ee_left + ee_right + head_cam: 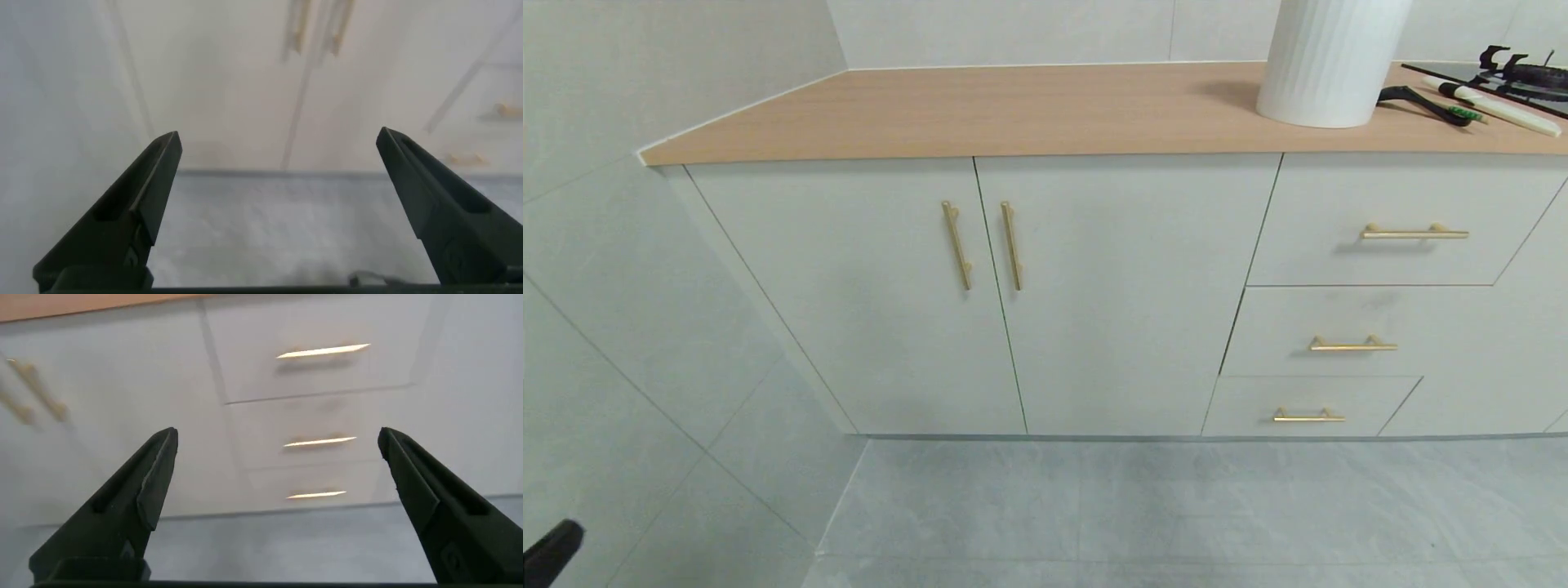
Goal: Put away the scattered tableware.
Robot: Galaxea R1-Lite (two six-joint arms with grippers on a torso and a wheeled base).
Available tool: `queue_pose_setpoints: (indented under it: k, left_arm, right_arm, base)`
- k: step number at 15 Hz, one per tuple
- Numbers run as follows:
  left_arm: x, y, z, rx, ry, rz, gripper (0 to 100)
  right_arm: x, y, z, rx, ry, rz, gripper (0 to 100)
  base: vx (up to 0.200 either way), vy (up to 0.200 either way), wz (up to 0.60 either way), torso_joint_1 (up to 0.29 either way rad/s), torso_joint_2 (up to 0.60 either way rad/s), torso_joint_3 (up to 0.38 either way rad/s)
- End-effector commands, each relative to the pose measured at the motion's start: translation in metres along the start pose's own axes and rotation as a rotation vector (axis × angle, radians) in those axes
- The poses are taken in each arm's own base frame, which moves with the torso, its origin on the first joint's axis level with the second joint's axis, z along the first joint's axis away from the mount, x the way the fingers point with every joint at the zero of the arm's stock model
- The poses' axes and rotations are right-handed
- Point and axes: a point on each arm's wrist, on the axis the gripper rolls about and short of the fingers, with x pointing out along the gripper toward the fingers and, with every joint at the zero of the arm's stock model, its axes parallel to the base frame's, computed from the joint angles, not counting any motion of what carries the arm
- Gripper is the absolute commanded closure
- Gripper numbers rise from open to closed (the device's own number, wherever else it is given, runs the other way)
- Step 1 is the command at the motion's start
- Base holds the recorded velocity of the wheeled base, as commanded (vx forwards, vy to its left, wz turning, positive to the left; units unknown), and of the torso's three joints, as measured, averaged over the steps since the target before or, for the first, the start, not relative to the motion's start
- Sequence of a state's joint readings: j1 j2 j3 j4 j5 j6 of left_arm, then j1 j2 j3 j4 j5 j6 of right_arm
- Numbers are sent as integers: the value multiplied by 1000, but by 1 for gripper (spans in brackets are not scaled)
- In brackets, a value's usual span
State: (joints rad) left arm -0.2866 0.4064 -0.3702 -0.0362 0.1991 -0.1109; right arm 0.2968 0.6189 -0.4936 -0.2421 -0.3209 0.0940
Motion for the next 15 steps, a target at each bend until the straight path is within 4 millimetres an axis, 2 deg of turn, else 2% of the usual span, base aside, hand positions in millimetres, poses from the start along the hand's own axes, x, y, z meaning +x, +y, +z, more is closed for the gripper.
queue_pose_setpoints:
  k: [1,3,5,8,10,13,15]
  left_arm:
    - [-40,6,-11,1,-164,62,0]
    - [-49,7,-25,23,-157,112,0]
    - [-46,7,-38,30,-122,198,0]
    - [-51,4,-49,61,-153,337,0]
    - [-45,6,-72,109,-117,335,0]
    - [-29,10,-103,132,-77,292,0]
    - [-28,8,-108,120,-45,179,0]
  right_arm:
    - [-87,-24,-20,-128,-167,-124,0]
    - [-109,-23,-36,-206,-179,-218,0]
    - [-121,-20,-47,-248,-207,-294,0]
    - [-117,-23,-56,-310,-184,-367,0]
    - [-105,-26,-78,-307,-124,-376,0]
    - [-82,-31,-128,-296,-69,-355,0]
    - [-80,-30,-140,-253,-12,-235,0]
  base:
    - [0,0,0,0,0,0]
    - [0,0,0,0,0,0]
    - [0,0,0,0,0,0]
    - [0,0,0,0,0,0]
    - [0,0,0,0,0,0]
    - [0,0,0,0,0,0]
    - [0,0,0,0,0,0]
